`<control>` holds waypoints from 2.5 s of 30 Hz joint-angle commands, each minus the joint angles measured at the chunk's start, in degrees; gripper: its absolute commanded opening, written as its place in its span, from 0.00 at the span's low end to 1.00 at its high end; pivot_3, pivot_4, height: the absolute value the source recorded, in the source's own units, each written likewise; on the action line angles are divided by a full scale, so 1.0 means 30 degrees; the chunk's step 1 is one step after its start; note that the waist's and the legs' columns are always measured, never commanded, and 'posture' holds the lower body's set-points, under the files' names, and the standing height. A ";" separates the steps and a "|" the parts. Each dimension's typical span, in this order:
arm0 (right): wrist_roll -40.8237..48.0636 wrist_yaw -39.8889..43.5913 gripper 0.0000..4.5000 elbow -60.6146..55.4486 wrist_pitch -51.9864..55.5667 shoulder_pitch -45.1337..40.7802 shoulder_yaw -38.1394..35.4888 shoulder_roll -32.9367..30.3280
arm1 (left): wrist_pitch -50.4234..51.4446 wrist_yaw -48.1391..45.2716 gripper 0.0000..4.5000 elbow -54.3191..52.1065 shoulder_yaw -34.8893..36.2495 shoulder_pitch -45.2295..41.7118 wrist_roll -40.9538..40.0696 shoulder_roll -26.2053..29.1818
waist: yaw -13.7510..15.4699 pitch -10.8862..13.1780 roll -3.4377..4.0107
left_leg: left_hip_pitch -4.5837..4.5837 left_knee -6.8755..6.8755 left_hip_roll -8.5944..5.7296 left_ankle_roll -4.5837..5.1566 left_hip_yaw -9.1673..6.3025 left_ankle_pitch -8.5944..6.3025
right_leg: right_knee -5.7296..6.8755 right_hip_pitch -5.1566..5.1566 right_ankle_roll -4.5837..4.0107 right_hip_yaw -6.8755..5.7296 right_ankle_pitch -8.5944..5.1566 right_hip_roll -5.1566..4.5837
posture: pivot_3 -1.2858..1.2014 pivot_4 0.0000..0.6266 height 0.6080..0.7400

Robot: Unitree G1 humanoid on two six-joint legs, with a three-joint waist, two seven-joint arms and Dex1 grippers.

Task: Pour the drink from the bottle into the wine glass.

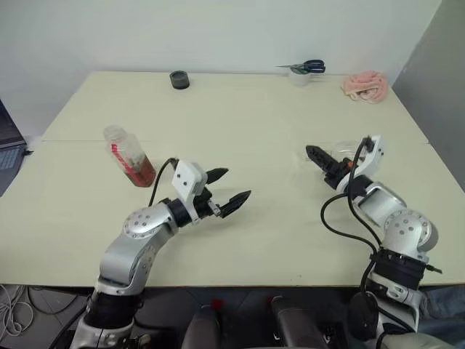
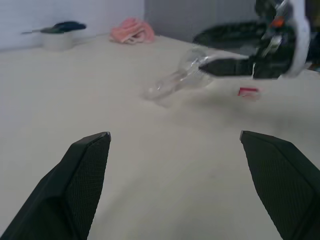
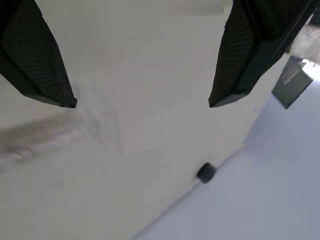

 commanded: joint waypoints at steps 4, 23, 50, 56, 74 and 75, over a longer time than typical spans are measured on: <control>0.1449 -0.2304 1.00 0.1086 -0.1448 -0.1062 -0.1035 0.1335 | -0.0676 -0.0337 0.99 0.0636 0.0089 -0.0756 0.0383 -0.0001 | -0.0178 -0.0003 0.0011 | 0.0007 0.0001 0.0008 0.0001 0.0001 0.0000 | 0.0000 0.0004 0.0081 0.0002 -0.0048 0.0011 | 0.52 0.24 1.00; 0.3663 -0.3315 1.00 0.9362 -0.7858 -0.4216 -0.2533 0.1761 | -0.0963 0.0781 0.99 -0.0241 0.0511 0.0344 0.0733 -0.0101 | -0.0159 -0.0001 0.0015 | 0.0000 0.0003 0.0002 0.0002 0.0016 -0.0001 | -0.0015 0.0005 0.0081 0.0013 -0.0048 0.0004 | 0.52 0.24 1.00; 0.3644 -0.2706 0.14 2.0346 -1.4868 -0.8252 -0.4177 -0.0484 | -0.0882 0.1522 1.00 -0.0463 0.0749 0.0393 0.1170 -0.0045 | -0.0183 -0.0012 0.0003 | 0.0065 0.0005 0.0004 0.0004 0.0014 -0.0002 | -0.0035 0.0090 0.0084 0.0010 -0.0049 0.0005 | 0.52 0.24 1.00; -0.2160 0.0440 0.06 1.2750 -1.4994 -0.7517 0.4020 -0.0419 | -0.0802 0.1675 1.00 -0.1319 0.1663 0.1668 0.0809 0.0286 | -0.0229 0.0014 0.0045 | -0.0010 -0.0006 0.0001 0.0005 0.0020 -0.0002 | -0.0026 -0.0005 0.0086 0.0025 -0.0050 0.0005 | 0.52 0.24 1.00; -1.2215 0.5239 0.06 1.4189 -2.6485 -0.2551 1.4106 0.1430 | 0.2175 0.1964 1.00 -0.6863 0.7550 0.8181 -0.2932 0.2511 | -0.0073 0.0007 0.0002 | 0.0041 -0.0148 -0.0025 -0.0008 0.0040 0.0002 | -0.0058 -0.0013 0.0035 0.0003 -0.0068 -0.0088 | 0.52 0.24 1.00; -1.2229 0.5415 0.06 1.4255 -2.6523 -0.2423 1.4082 0.1404 | 0.2266 0.1982 1.00 -0.7010 0.7793 0.8406 -0.3052 0.2638 | -0.0073 0.0006 0.0001 | 0.0051 -0.0148 -0.0019 -0.0008 0.0035 0.0002 | -0.0047 -0.0007 0.0036 -0.0002 -0.0069 -0.0082 | 0.52 0.24 1.00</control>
